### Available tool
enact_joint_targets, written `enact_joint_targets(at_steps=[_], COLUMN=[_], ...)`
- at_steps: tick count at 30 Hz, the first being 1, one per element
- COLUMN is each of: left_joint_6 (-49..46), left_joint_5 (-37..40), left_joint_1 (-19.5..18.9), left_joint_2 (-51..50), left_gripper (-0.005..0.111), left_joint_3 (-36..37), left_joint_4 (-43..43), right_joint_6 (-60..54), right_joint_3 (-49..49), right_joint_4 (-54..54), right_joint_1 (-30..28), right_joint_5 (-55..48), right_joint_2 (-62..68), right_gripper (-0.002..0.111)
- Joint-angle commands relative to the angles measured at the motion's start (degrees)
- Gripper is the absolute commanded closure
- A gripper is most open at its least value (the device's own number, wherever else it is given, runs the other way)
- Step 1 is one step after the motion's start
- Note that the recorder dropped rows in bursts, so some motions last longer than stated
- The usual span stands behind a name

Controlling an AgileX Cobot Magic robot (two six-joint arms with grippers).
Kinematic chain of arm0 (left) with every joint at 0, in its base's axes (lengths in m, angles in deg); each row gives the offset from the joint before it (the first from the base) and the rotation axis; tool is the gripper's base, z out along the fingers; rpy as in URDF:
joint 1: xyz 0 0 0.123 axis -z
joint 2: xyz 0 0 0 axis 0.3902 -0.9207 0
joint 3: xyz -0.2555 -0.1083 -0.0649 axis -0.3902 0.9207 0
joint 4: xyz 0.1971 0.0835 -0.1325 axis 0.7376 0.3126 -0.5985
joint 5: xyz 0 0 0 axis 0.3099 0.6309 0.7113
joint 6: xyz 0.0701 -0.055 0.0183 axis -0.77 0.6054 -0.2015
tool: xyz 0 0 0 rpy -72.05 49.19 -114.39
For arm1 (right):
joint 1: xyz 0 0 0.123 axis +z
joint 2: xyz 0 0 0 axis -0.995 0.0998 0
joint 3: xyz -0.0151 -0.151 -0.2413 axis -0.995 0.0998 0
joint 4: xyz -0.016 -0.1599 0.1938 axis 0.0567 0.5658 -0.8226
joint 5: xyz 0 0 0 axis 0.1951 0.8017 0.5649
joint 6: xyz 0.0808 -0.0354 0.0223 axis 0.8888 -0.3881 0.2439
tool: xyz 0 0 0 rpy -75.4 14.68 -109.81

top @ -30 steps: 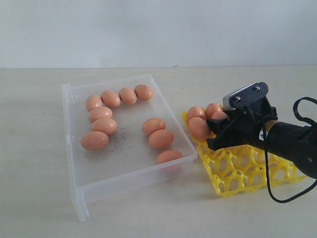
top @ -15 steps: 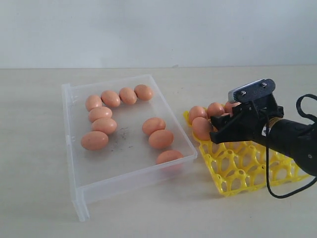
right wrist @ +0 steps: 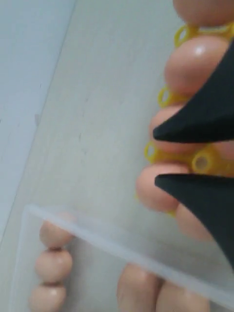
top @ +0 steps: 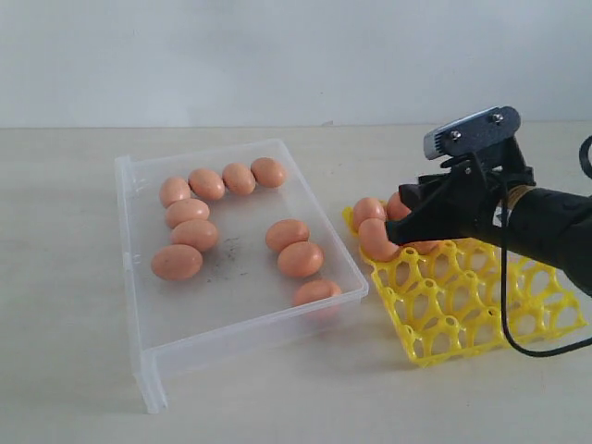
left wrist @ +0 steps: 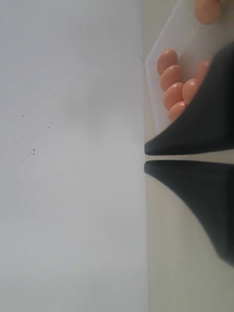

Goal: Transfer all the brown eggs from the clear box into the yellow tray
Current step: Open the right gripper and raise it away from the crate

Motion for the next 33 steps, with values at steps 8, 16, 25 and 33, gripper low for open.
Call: enact_joint_targets(at_steps=[8,16,25,33], left_joint_6=[-0.26,-0.26,-0.26,-0.26], left_joint_5=[-0.90,-0.90,-0.90,-0.90], left_joint_1=[0.16,0.16,0.16,0.16], left_joint_2=[-0.23,-0.23,-0.23,-0.23], left_gripper=[0.103,0.103,0.103,0.103], left_joint_3=[-0.13,-0.13,-0.13,-0.13], left_joint_4=[-0.26,-0.26,-0.26,-0.26], right_joint_6=[5.68,9.43,17.91,17.66], right_joint_3=[-2.80,-5.65,-5.65,-8.84], right_joint_4=[3.36,4.53,12.87,12.65], right_joint_1=[5.34,5.34,5.45,5.45], right_joint_5=[-4.66,-7.72,-7.25,-19.25], right_joint_2=[1.04,3.06,3.06,3.06], right_gripper=[0.108,0.108,0.108,0.108])
